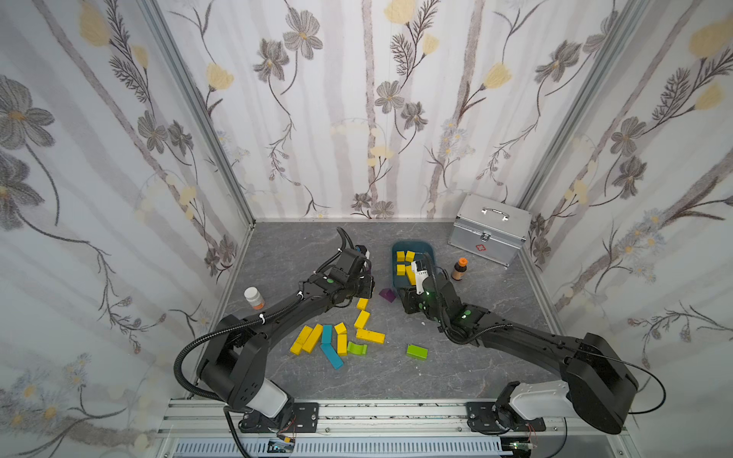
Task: Pick out the yellow building blocks
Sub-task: Pick up the building block from the center of the board.
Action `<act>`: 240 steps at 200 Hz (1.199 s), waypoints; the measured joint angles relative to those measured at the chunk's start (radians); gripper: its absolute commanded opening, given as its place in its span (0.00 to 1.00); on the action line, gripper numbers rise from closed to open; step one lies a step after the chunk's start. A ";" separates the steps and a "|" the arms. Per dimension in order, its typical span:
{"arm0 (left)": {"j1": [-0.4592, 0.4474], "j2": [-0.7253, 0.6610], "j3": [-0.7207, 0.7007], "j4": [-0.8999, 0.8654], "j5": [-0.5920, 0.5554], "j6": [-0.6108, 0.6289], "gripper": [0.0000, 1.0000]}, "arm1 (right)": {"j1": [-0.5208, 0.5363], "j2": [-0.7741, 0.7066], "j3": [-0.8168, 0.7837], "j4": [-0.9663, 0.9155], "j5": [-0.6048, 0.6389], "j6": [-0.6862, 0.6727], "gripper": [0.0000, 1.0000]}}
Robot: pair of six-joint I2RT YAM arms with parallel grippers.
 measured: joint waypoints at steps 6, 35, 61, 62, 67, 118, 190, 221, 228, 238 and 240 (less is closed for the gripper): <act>-0.008 0.016 0.019 -0.001 0.000 0.000 0.23 | -0.003 -0.009 -0.014 0.000 0.000 0.000 0.38; -0.053 0.102 0.113 -0.011 0.002 0.010 0.23 | -0.066 -0.027 -0.049 -0.020 0.006 -0.003 0.38; -0.091 0.185 0.200 -0.030 0.005 0.023 0.23 | -0.089 -0.056 -0.083 -0.020 0.011 0.000 0.38; -0.092 0.187 0.203 -0.031 0.005 0.023 0.23 | -0.089 -0.058 -0.084 -0.020 0.010 0.000 0.39; -0.099 0.204 0.222 -0.037 0.008 0.026 0.23 | -0.093 -0.065 -0.091 -0.020 0.005 0.001 0.38; -0.130 0.340 0.370 -0.082 0.010 0.056 0.24 | -0.121 -0.108 -0.126 -0.019 0.006 0.005 0.39; -0.130 0.547 0.597 -0.150 0.011 0.105 0.27 | -0.136 -0.141 -0.161 -0.015 0.000 0.008 0.39; -0.130 0.607 0.649 -0.172 0.010 0.126 0.27 | -0.139 -0.142 -0.174 -0.014 -0.001 0.008 0.39; -0.130 0.615 0.653 -0.175 0.010 0.126 0.27 | -0.139 -0.142 -0.174 -0.015 -0.001 0.008 0.40; -0.130 0.625 0.660 -0.182 0.008 0.128 0.27 | -0.139 -0.142 -0.174 -0.013 -0.003 0.008 0.40; -0.130 0.627 0.661 -0.183 0.006 0.129 0.27 | -0.139 -0.142 -0.174 -0.012 -0.005 0.008 0.40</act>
